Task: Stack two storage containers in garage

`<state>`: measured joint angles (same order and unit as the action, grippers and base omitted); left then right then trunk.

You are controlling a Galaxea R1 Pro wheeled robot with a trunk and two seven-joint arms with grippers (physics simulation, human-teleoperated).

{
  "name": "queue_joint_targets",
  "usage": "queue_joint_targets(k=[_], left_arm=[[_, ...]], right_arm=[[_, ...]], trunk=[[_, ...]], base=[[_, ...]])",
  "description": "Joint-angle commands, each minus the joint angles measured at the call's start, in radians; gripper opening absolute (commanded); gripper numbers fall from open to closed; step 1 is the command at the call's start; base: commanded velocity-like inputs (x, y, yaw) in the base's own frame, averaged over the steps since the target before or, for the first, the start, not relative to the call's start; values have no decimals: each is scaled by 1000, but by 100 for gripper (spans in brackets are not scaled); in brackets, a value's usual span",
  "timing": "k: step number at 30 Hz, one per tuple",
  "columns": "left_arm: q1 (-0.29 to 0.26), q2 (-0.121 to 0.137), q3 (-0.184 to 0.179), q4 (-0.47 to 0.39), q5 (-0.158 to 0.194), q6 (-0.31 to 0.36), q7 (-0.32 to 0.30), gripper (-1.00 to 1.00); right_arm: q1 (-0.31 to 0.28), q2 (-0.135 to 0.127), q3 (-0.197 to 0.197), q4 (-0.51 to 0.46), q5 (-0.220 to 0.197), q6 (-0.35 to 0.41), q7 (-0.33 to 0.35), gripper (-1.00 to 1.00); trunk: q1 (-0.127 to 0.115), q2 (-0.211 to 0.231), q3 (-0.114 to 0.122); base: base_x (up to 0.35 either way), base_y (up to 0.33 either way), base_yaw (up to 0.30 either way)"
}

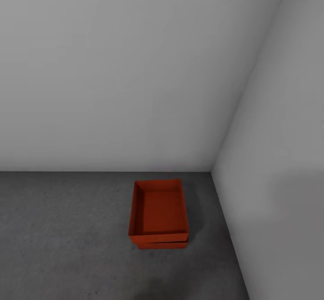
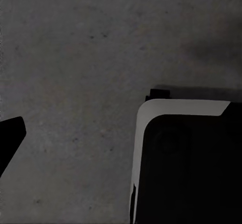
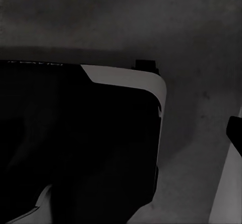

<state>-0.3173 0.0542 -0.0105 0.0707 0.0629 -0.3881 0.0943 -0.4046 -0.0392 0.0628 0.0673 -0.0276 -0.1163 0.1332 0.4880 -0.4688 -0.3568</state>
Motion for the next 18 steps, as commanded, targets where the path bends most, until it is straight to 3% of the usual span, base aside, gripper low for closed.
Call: queue_joint_targets(k=[1,10,18], left_arm=[[-2,0,-2,4,6,-7,-1,100],[-2,0,-2,4,6,-7,1,100],[-2,0,-2,4,6,-8,1,100]], right_arm=[[-2,0,6,5,-3,-8,3,100],[-2,0,6,5,-3,-8,3,100],[-2,0,6,5,-3,-8,3,100]], trunk=[[-3,6,2],[-38,69,30],[-38,69,30]], base=[[0,0,0],[0,0,0],[0,0,0]])
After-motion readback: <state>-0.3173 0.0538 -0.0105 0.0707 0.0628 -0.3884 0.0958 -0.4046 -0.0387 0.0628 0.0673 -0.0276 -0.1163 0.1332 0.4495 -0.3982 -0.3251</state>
